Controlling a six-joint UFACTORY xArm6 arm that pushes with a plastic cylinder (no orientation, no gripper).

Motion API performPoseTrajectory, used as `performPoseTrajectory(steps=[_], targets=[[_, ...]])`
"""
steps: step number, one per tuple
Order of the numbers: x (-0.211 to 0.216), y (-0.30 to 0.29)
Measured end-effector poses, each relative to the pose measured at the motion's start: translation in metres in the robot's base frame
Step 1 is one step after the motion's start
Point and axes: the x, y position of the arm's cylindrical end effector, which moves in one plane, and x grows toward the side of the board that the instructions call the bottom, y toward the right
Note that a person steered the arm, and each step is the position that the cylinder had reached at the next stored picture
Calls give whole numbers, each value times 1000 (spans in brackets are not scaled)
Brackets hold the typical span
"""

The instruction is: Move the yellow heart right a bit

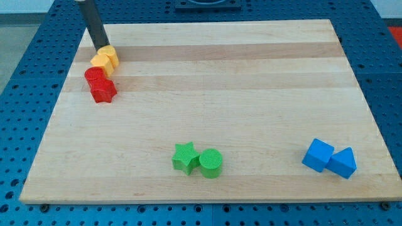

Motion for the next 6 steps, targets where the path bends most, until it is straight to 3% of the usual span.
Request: performPoseTrajectory(steps=[2, 4, 6], targets=[[17, 0], [-18, 19], [-19, 47]])
